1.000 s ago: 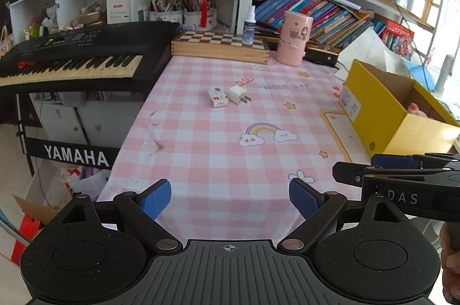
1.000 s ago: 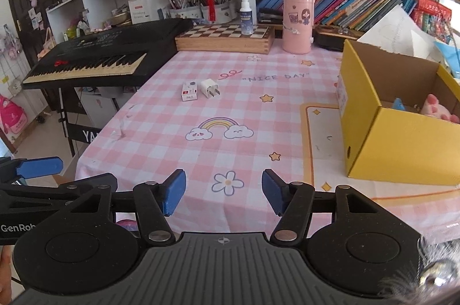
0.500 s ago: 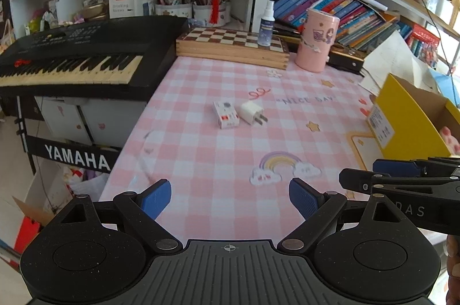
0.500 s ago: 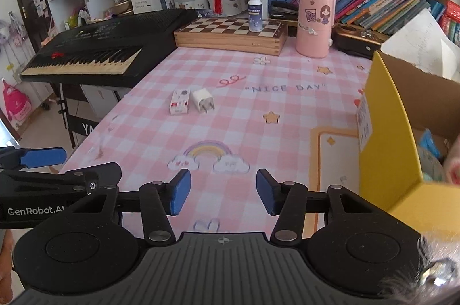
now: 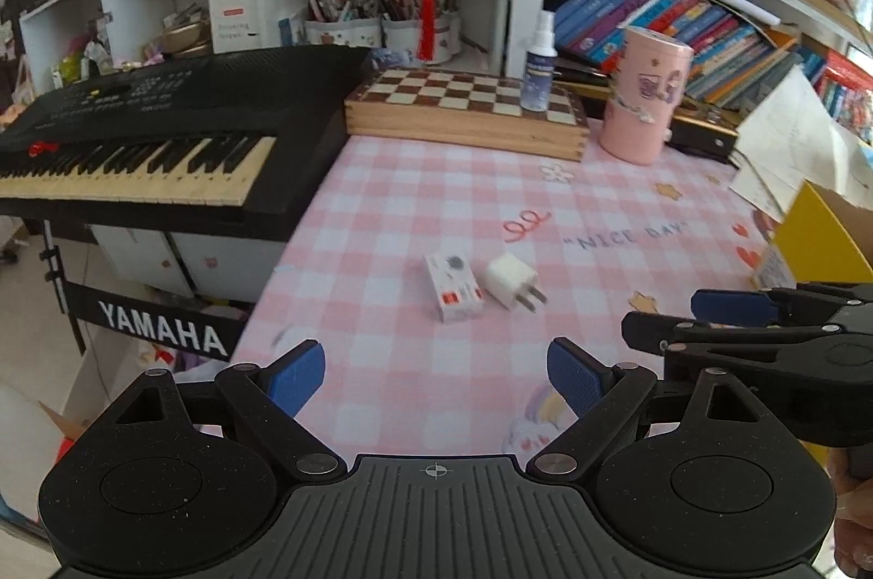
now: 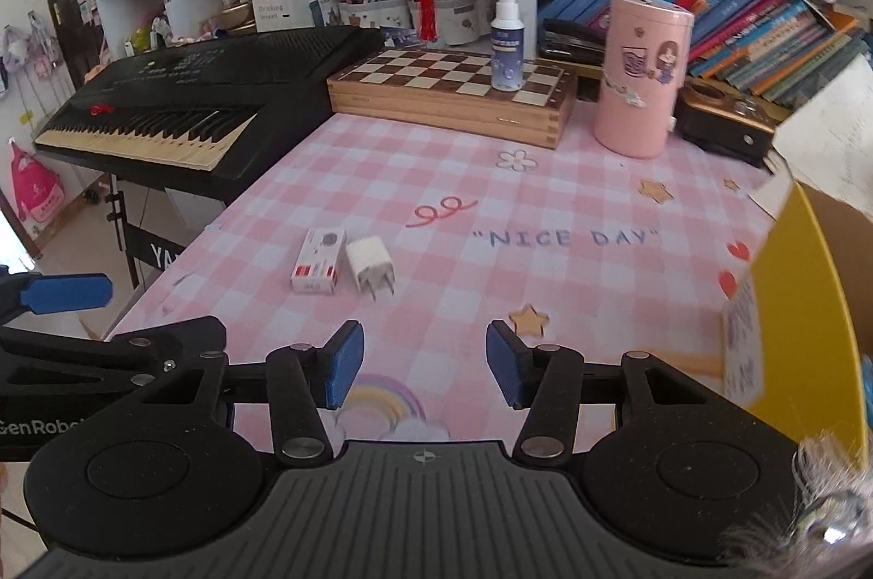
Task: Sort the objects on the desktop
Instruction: 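Reach the left tool toward the white box, the right toward the charger plug, then grasp the white box with the left tool while the right tool grasps the charger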
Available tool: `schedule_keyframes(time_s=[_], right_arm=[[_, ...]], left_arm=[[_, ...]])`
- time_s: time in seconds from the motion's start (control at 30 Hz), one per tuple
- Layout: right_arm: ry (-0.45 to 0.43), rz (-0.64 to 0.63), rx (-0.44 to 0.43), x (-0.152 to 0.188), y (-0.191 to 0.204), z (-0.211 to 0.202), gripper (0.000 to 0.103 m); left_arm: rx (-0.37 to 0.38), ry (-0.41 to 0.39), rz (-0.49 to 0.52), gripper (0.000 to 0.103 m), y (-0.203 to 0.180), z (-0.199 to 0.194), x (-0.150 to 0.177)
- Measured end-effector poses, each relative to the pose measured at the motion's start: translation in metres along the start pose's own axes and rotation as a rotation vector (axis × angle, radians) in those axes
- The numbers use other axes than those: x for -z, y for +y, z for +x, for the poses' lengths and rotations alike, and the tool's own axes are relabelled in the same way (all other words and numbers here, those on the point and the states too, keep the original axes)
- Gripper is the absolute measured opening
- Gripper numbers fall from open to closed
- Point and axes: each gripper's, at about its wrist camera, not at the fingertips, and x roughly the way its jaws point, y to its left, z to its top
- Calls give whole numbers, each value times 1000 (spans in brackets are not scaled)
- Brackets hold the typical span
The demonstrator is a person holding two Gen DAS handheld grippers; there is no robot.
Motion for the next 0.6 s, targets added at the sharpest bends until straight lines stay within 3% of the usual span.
schedule_keyframes(time_s=[0.6], right_arm=[[89,-148,-92,-36,17,109,48]], left_arm=[[-103,28,-81,89,29,51,-30]])
